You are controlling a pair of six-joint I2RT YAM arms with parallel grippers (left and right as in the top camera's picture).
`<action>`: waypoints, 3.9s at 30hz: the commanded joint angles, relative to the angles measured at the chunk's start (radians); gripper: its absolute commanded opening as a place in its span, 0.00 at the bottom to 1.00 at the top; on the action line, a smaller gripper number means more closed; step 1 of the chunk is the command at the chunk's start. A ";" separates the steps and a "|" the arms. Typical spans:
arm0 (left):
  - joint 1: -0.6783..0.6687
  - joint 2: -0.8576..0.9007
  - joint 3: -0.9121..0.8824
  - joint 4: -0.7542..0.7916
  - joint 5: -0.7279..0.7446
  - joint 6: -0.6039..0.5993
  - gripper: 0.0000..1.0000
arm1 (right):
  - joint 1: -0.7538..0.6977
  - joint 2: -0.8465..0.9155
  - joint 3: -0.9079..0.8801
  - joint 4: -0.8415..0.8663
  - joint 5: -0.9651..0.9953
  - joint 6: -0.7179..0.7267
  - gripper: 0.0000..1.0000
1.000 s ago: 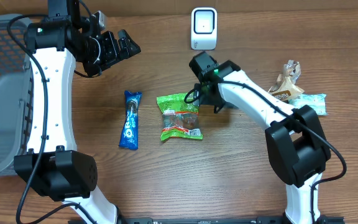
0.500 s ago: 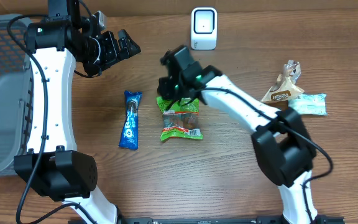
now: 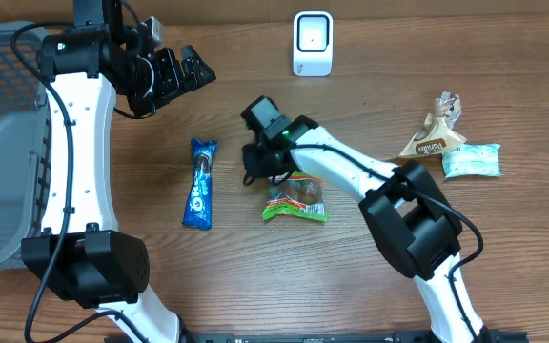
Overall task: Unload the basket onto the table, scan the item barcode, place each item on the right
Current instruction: 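Lift the green Haribo bag and carry it up to the scanner, then hold the Haribo bag barcode in front of the scanner window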
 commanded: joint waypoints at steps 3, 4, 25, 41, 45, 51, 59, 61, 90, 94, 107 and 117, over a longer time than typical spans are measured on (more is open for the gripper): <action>-0.006 0.001 0.024 0.003 0.008 -0.013 1.00 | -0.111 0.002 0.014 -0.029 0.249 0.123 0.33; -0.006 0.001 0.023 0.003 0.008 -0.014 1.00 | -0.125 0.002 0.016 -0.029 0.269 0.136 0.36; -0.006 0.001 0.024 0.003 0.008 -0.014 1.00 | -0.482 0.011 0.257 -0.682 -0.198 -0.731 0.96; -0.006 0.001 0.024 0.003 0.008 -0.014 1.00 | -0.410 0.014 -0.098 -0.368 -0.412 -0.790 0.96; -0.006 0.001 0.024 0.003 0.008 -0.014 1.00 | -0.357 0.014 -0.124 -0.377 -0.414 -0.790 0.94; -0.006 0.001 0.024 0.003 0.008 -0.014 1.00 | -0.286 0.014 -0.125 -0.444 -0.418 -0.789 0.55; -0.006 0.001 0.024 0.003 0.008 -0.014 1.00 | -0.282 0.013 -0.119 -0.417 -0.447 -0.723 0.04; -0.006 0.001 0.024 0.003 0.008 -0.014 1.00 | -0.295 0.001 -0.077 -0.441 -0.488 -0.717 0.04; -0.006 0.001 0.024 0.003 0.008 -0.013 1.00 | -0.610 -0.399 0.026 -0.282 -0.995 -0.528 0.04; -0.006 0.001 0.024 0.003 0.008 -0.014 1.00 | -0.635 -0.399 0.026 -0.247 -1.057 -0.527 0.04; -0.006 0.001 0.024 0.003 0.008 -0.014 1.00 | -0.394 -0.397 0.062 0.027 0.298 -0.347 0.04; -0.006 0.001 0.023 0.003 0.008 -0.013 1.00 | -0.267 -0.266 0.060 0.600 0.671 -0.832 0.04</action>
